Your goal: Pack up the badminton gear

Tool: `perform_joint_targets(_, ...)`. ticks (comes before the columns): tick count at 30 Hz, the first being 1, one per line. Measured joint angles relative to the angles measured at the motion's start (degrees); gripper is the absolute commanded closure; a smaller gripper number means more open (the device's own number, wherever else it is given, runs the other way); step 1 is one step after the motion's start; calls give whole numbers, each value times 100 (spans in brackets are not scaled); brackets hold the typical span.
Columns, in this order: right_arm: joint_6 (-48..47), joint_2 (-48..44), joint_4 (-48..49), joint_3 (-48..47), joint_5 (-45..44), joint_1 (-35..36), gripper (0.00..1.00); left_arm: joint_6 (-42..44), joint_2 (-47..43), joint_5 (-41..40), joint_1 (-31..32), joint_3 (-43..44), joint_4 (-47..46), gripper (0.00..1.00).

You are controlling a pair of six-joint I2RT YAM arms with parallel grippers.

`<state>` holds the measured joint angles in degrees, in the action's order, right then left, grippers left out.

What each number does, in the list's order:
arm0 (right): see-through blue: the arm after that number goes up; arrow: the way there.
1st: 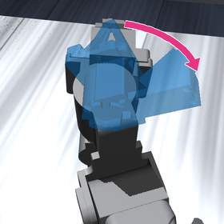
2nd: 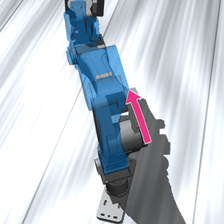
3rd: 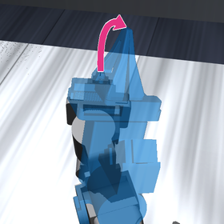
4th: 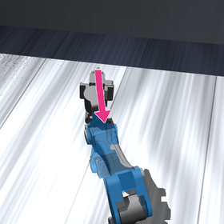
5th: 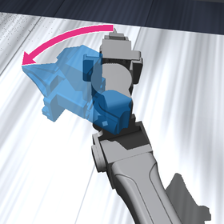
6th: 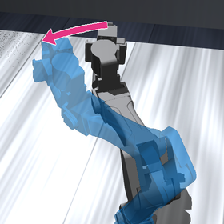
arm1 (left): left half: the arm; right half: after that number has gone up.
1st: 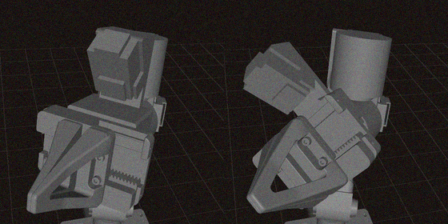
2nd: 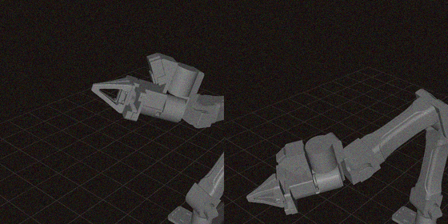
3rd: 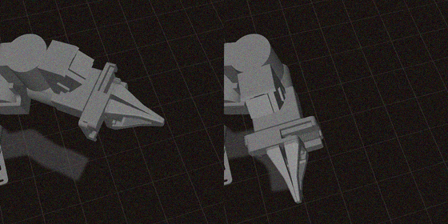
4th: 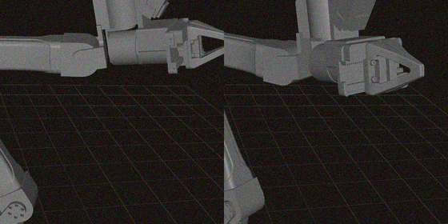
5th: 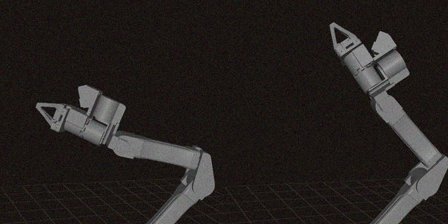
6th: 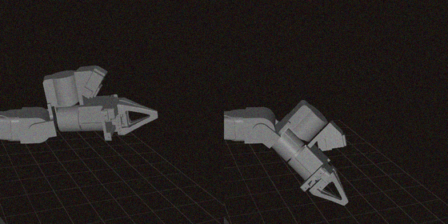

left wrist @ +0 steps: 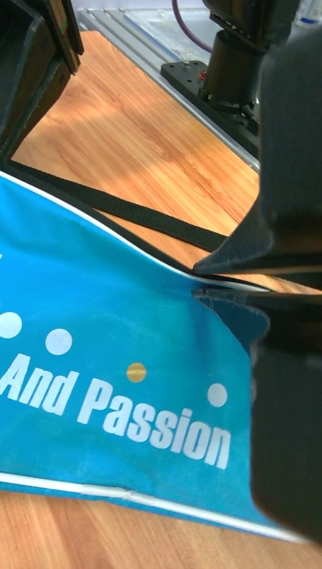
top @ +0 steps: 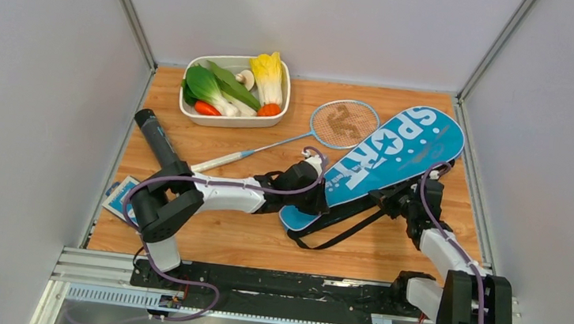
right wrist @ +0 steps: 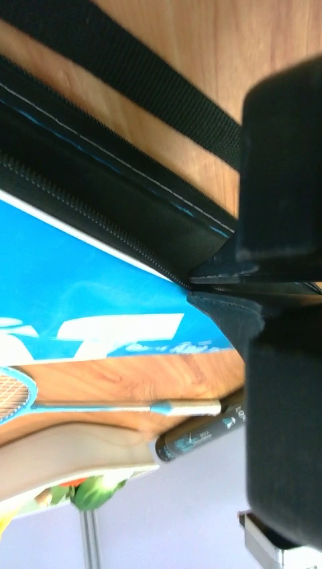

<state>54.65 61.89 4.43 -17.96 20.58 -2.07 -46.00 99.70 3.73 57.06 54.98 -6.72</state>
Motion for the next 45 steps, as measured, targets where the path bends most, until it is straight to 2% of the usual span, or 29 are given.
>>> perform_joint_targets(1, -48, 37, 98, -9, -9, 0, 100, 72, 0, -4, 0, 17, 33, 56)
perform_joint_targets(3, -127, 199, 249, -46, 2, 0, 100, 284, -15, -85, 2, 129, 271, 41)
perform_joint_targets(7, -289, 448, 417, -59, 57, -20, 100, 984, -216, -417, -37, 588, 1163, 33)
perform_joint_targets(11, -476, 413, 452, -59, 146, -50, 100, 2017, -599, -774, -393, 1233, 2170, 31)
perform_joint_targets(14, -608, 323, 446, -59, 240, -92, 100, 3049, -892, -1165, -988, 1558, 2754, 29)
perform_joint_targets(19, -804, 114, 446, -87, 376, -133, 100, 4911, -1036, -1580, -1681, 1456, 3101, 30)
perform_joint_targets(24, -957, 114, 446, -129, 581, -203, 100, 6269, -837, -1097, -2267, 1209, 3593, 30)
perform_joint_targets(30, -1086, 173, 446, -131, 809, -254, 100, 7104, -321, -435, -3285, 1213, 3823, 30)
perform_joint_targets(35, -1152, 173, 448, -131, 890, -260, 100, 7508, 251, -81, -3713, 1226, 3895, 31)
perform_joint_targets(37, -1174, 173, 446, -131, 911, -260, 100, 7628, 442, -74, -3773, 1290, 3888, 32)
perform_joint_targets(40, -1191, 173, 446, -131, 914, -260, 100, 7696, 643, -52, -3810, 1438, 3932, 45)
perform_joint_targets(41, -1193, 173, 448, -131, 916, -260, 100, 7709, 680, -46, -3814, 1480, 3912, 55)
perform_joint_targets(42, -1196, 173, 448, -131, 916, -260, 100, 7740, 734, -26, -3814, 1539, 3928, 61)
perform_joint_targets(43, -1196, 173, 446, -131, 916, -260, 100, 7733, 772, 11, -3816, 1591, 3954, 72)
perform_joint_targets(45, -1196, 173, 446, -131, 916, -260, 100, 7742, 846, 76, -3821, 1687, 4028, 84)
